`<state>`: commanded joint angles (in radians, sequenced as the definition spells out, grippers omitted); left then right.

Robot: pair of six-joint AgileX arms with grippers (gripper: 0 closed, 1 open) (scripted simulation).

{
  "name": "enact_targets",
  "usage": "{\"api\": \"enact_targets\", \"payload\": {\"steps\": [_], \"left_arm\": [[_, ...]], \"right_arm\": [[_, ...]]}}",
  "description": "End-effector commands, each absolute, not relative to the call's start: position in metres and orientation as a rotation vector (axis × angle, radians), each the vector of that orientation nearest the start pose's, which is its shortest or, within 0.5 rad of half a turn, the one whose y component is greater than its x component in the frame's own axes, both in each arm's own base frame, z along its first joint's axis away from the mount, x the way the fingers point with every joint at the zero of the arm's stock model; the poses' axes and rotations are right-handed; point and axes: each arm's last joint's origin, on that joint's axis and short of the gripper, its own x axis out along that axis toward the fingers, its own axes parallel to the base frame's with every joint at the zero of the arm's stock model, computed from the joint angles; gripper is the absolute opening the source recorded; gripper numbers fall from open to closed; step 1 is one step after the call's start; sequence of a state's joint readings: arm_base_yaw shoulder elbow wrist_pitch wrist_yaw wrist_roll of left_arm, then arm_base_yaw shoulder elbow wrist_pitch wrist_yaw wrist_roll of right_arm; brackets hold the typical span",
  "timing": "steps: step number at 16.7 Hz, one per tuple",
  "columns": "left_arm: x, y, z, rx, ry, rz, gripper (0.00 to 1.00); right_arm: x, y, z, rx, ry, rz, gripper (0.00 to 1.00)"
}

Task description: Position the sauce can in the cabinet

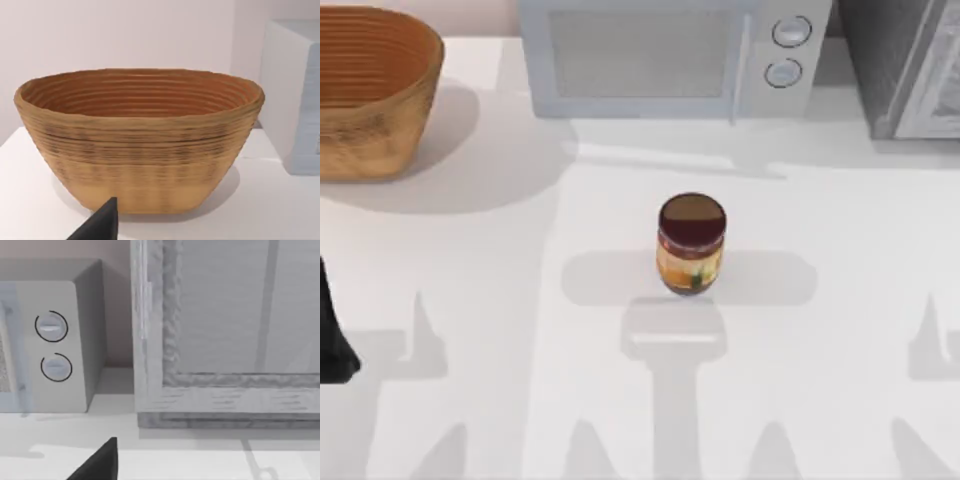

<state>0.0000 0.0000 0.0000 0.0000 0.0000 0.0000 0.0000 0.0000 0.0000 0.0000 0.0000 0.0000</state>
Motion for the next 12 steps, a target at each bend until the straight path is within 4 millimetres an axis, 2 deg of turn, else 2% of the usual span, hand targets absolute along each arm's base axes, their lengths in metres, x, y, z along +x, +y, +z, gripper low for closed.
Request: {"api": "enact_targets", "payload": {"steps": [4, 7, 12], "left_arm": [[0.106, -0.001, 0.16, 0.0, 0.0, 0.0, 1.0], [0.106, -0.001, 0.16, 0.0, 0.0, 0.0, 1.0], [0.106, -0.001, 0.16, 0.0, 0.0, 0.0, 1.0]], "right_arm": [[0.107, -0.001, 0.163, 0.023, 0.004, 0.013, 1.0], [0.112, 0.001, 0.174, 0.06, 0.023, 0.067, 1.0], [0.139, 0.009, 0.204, 0.025, 0.081, 0.246, 1.0]]}}
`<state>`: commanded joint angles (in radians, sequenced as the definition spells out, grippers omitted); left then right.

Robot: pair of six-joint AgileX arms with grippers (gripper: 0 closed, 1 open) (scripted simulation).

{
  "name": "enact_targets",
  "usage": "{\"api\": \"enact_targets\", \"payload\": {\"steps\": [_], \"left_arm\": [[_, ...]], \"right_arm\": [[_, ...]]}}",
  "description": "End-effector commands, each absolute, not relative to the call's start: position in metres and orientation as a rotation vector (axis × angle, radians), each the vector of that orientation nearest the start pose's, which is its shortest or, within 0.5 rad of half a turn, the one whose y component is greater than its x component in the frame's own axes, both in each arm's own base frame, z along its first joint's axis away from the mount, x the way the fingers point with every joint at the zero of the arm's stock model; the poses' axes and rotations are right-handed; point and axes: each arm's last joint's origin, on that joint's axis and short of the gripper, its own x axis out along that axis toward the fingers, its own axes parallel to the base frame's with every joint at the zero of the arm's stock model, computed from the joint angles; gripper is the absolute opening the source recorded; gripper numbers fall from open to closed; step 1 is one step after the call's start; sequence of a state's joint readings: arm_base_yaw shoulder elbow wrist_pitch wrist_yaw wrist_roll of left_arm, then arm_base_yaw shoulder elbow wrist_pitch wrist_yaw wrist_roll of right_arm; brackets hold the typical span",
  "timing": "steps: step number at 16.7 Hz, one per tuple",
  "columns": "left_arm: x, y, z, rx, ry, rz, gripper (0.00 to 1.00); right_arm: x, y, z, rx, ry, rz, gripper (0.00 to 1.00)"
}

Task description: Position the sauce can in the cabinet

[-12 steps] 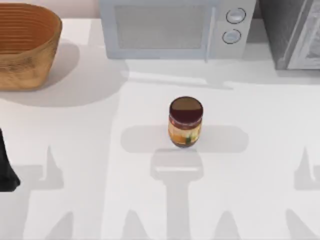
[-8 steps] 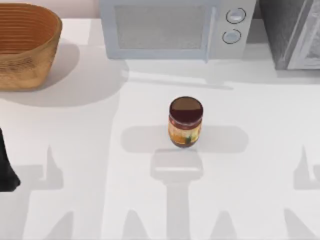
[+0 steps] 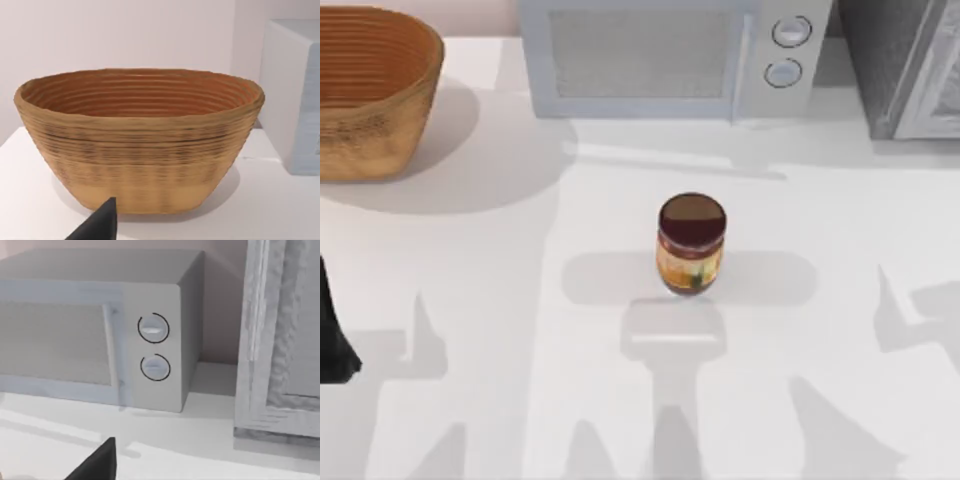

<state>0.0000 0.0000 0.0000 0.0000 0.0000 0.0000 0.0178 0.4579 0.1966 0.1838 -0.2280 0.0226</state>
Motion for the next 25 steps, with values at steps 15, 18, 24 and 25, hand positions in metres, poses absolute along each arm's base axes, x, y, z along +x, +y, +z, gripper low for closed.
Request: {"api": "enact_targets", "payload": {"steps": [15, 18, 24, 25], "left_arm": [[0.106, -0.001, 0.16, 0.0, 0.0, 0.0, 1.0], [0.106, -0.001, 0.16, 0.0, 0.0, 0.0, 1.0], [0.106, -0.001, 0.16, 0.0, 0.0, 0.0, 1.0], [0.106, -0.001, 0.16, 0.0, 0.0, 0.0, 1.0]], "right_arm": [[0.346, 0.072, 0.139, -0.133, 0.141, 1.168, 1.0], [0.368, 0.087, 0.093, -0.118, 0.119, 1.336, 1.0], [0.381, 0.106, 0.029, -0.081, 0.081, 1.546, 1.0], [0.381, 0.107, 0.026, -0.079, 0.079, 1.556, 1.0]]}}
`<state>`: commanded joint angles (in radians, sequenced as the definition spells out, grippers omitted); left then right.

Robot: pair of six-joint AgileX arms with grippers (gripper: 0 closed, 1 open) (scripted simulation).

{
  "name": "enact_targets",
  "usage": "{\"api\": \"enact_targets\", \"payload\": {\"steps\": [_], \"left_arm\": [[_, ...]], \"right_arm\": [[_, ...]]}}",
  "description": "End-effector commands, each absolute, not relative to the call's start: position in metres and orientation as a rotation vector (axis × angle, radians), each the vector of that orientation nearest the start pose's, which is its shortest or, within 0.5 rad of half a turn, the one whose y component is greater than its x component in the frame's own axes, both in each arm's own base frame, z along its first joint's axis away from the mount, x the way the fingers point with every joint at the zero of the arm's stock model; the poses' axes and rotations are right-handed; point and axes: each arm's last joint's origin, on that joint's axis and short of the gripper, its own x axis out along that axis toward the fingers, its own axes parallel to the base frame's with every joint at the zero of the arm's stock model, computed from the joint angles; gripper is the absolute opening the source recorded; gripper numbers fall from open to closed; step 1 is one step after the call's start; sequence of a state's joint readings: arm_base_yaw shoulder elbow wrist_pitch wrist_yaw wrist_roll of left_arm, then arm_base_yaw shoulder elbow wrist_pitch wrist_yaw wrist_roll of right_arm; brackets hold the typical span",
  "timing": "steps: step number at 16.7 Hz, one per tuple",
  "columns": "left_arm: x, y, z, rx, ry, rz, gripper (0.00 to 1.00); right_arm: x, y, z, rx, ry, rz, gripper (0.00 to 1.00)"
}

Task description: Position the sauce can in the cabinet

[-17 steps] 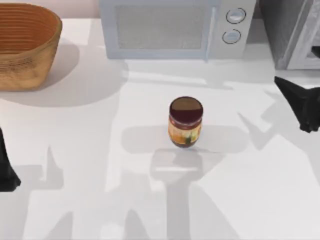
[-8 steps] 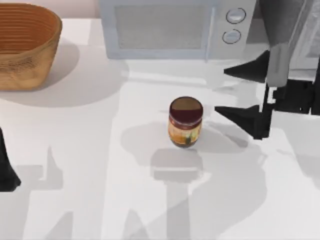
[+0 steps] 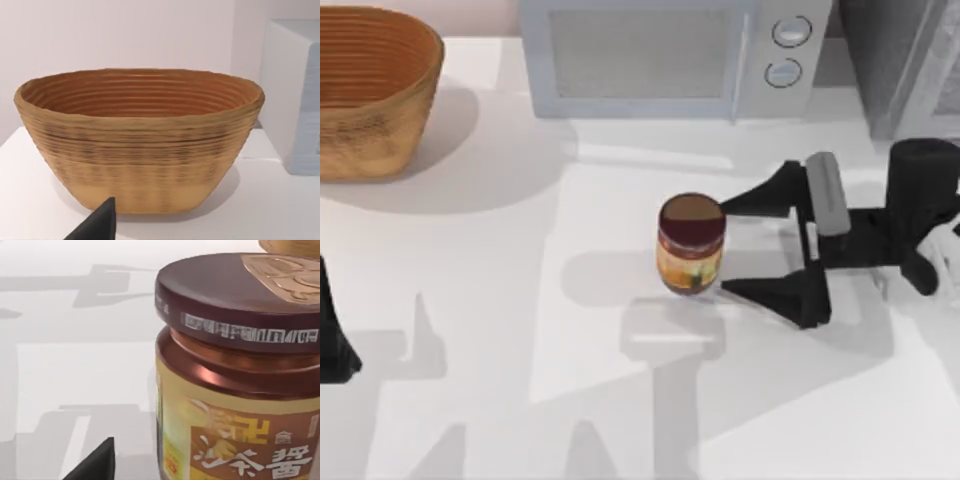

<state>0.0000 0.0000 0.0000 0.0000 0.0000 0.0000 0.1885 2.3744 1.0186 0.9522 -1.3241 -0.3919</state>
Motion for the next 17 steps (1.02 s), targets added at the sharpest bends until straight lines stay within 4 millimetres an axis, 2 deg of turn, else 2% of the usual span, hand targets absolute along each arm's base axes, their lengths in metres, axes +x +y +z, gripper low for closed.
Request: {"api": "enact_targets", "payload": {"steps": [6, 8, 13, 17], "left_arm": [[0.106, -0.001, 0.16, 0.0, 0.0, 0.0, 1.0], [0.106, -0.001, 0.16, 0.0, 0.0, 0.0, 1.0], [0.106, -0.001, 0.16, 0.0, 0.0, 0.0, 1.0], [0.106, -0.001, 0.16, 0.0, 0.0, 0.0, 1.0]], "right_arm": [[0.381, 0.106, 0.025, -0.076, 0.083, 1.553, 1.0], [0.383, 0.117, 0.025, -0.08, 0.08, 1.559, 1.0], [0.383, 0.161, 0.02, -0.079, 0.079, 1.559, 1.0], [0.382, 0.166, 0.019, -0.078, 0.079, 1.559, 1.0]]}}
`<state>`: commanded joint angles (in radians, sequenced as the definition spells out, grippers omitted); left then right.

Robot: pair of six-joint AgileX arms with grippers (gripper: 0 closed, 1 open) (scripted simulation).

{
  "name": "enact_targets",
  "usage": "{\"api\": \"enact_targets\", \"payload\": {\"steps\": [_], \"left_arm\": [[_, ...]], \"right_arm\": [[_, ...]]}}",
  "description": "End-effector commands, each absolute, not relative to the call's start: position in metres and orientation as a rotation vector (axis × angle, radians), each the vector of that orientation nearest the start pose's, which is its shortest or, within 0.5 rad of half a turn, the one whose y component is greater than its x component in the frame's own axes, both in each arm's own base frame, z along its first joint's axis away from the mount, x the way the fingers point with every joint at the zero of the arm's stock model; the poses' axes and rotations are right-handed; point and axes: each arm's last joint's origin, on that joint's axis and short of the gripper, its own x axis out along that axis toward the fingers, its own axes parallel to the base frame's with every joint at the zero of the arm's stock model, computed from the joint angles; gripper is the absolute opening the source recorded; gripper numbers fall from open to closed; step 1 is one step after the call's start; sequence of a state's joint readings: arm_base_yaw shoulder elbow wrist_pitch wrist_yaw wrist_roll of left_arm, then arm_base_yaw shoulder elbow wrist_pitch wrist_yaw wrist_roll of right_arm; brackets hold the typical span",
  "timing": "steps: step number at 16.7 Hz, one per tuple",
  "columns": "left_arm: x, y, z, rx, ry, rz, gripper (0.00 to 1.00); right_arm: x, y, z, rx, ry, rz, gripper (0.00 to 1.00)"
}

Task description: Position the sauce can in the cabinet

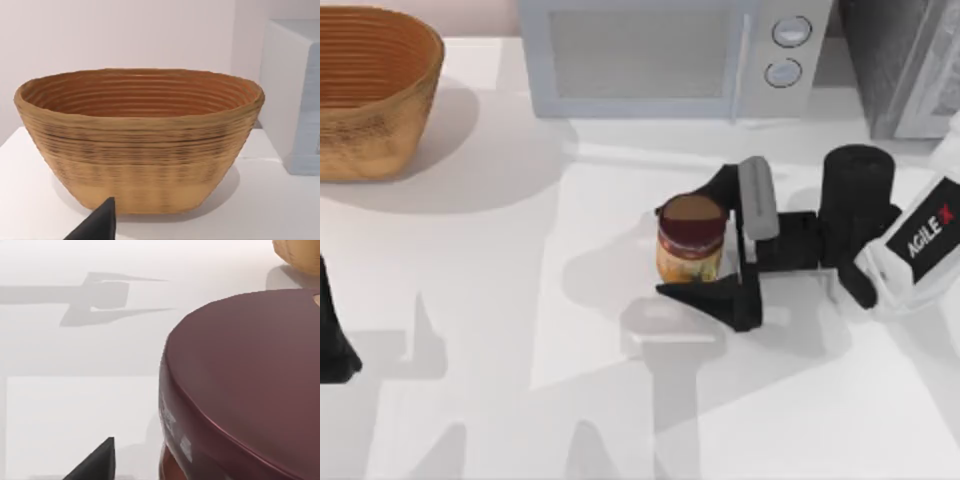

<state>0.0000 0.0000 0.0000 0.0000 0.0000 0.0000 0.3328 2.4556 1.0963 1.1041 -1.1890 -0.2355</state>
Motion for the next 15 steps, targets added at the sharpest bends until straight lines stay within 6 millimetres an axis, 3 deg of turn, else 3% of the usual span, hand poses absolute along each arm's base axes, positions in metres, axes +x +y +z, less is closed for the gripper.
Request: {"api": "enact_targets", "payload": {"steps": [1, 14, 15], "left_arm": [[0.1057, -0.0012, 0.16, 0.0, 0.0, 0.0, 1.0], [0.1057, -0.0012, 0.16, 0.0, 0.0, 0.0, 1.0], [0.1057, -0.0012, 0.16, 0.0, 0.0, 0.0, 1.0]], "right_arm": [[0.3821, 0.1665, 0.0191, -0.078, 0.079, 1.559, 1.0], [0.3821, 0.1665, 0.0191, -0.078, 0.079, 1.559, 0.02], [0.3821, 0.1665, 0.0191, -0.078, 0.079, 1.559, 0.0]]}}
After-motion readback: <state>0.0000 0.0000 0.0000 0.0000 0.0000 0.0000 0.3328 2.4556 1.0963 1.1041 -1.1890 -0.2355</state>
